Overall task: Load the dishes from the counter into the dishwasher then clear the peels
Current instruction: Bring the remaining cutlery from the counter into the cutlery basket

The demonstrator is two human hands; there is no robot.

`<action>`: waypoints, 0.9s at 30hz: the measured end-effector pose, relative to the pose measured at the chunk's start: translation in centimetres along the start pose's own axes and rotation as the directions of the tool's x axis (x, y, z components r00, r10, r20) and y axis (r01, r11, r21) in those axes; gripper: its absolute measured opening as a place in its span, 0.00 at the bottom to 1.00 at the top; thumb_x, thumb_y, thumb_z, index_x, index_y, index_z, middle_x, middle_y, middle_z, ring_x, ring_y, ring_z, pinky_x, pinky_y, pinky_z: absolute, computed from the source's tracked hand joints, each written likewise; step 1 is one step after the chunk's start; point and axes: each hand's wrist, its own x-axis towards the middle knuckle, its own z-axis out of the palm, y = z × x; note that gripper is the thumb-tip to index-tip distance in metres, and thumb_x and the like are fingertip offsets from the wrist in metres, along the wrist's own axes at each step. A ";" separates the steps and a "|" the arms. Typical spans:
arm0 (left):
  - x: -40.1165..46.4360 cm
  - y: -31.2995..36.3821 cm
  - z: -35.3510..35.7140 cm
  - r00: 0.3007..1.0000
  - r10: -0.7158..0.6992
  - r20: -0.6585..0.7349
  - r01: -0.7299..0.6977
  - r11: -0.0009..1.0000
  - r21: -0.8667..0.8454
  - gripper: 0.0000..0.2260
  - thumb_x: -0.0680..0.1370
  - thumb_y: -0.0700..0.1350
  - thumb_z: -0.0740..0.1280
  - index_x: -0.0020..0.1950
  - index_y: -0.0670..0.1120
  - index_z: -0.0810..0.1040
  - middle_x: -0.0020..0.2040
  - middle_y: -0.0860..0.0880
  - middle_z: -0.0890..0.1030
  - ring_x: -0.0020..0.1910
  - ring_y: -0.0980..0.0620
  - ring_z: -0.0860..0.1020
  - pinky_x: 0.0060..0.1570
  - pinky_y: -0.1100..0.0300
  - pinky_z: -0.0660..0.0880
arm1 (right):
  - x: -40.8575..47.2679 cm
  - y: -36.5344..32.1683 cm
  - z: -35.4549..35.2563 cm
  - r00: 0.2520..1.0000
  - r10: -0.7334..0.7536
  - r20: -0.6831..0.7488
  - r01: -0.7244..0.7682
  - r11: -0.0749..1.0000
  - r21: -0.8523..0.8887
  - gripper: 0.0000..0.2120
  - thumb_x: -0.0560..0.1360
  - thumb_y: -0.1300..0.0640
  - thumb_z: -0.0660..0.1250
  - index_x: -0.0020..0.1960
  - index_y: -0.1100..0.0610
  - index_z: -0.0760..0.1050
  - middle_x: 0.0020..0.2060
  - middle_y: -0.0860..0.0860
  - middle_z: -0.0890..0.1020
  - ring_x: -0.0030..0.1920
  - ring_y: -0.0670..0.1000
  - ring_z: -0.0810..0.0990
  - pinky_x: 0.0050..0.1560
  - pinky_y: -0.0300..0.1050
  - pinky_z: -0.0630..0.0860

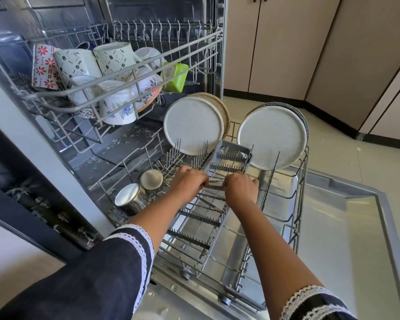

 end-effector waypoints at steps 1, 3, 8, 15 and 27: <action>-0.1 0.0 0.0 1.000 0.024 0.004 -0.024 0.999 0.024 0.06 0.76 0.50 0.67 0.51 0.53 0.81 0.52 0.54 0.83 0.61 0.43 0.74 0.62 0.45 0.70 | 0.0 0.0 0.0 1.000 0.008 0.004 -0.008 1.000 0.007 0.10 0.75 0.63 0.68 0.52 0.51 0.81 0.51 0.49 0.80 0.53 0.52 0.77 0.61 0.52 0.66; -0.3 0.0 0.2 0.999 0.037 0.027 -0.039 0.997 0.071 0.07 0.76 0.50 0.67 0.52 0.52 0.81 0.53 0.52 0.83 0.62 0.41 0.74 0.65 0.43 0.69 | 0.1 -0.1 0.0 1.000 0.015 0.020 -0.015 1.000 -0.016 0.09 0.76 0.60 0.67 0.55 0.52 0.80 0.56 0.50 0.77 0.58 0.54 0.74 0.61 0.53 0.67; -0.8 0.6 0.6 0.998 0.051 0.035 -0.056 0.982 0.182 0.11 0.79 0.46 0.65 0.59 0.48 0.81 0.63 0.49 0.79 0.71 0.37 0.65 0.72 0.44 0.63 | 0.2 -0.1 -0.4 0.998 0.026 0.058 -0.021 0.995 -0.094 0.12 0.76 0.61 0.66 0.59 0.55 0.78 0.61 0.52 0.74 0.64 0.57 0.69 0.63 0.54 0.69; -1.2 -0.5 1.2 0.998 0.046 -0.043 -0.045 0.999 0.016 0.13 0.76 0.46 0.68 0.60 0.50 0.79 0.60 0.53 0.78 0.64 0.46 0.71 0.67 0.48 0.67 | 0.2 0.2 -0.4 1.000 0.012 0.019 -0.010 0.993 -0.121 0.13 0.75 0.59 0.69 0.59 0.54 0.79 0.59 0.51 0.78 0.63 0.57 0.71 0.63 0.55 0.68; -1.4 -0.1 1.3 0.961 -0.184 -0.207 0.194 0.980 0.029 0.33 0.79 0.60 0.59 0.78 0.57 0.46 0.79 0.50 0.39 0.77 0.44 0.38 0.70 0.41 0.33 | -1.0 2.3 0.4 0.969 0.042 -0.242 -0.021 0.996 0.089 0.14 0.80 0.52 0.61 0.64 0.54 0.73 0.61 0.52 0.75 0.61 0.55 0.73 0.63 0.54 0.67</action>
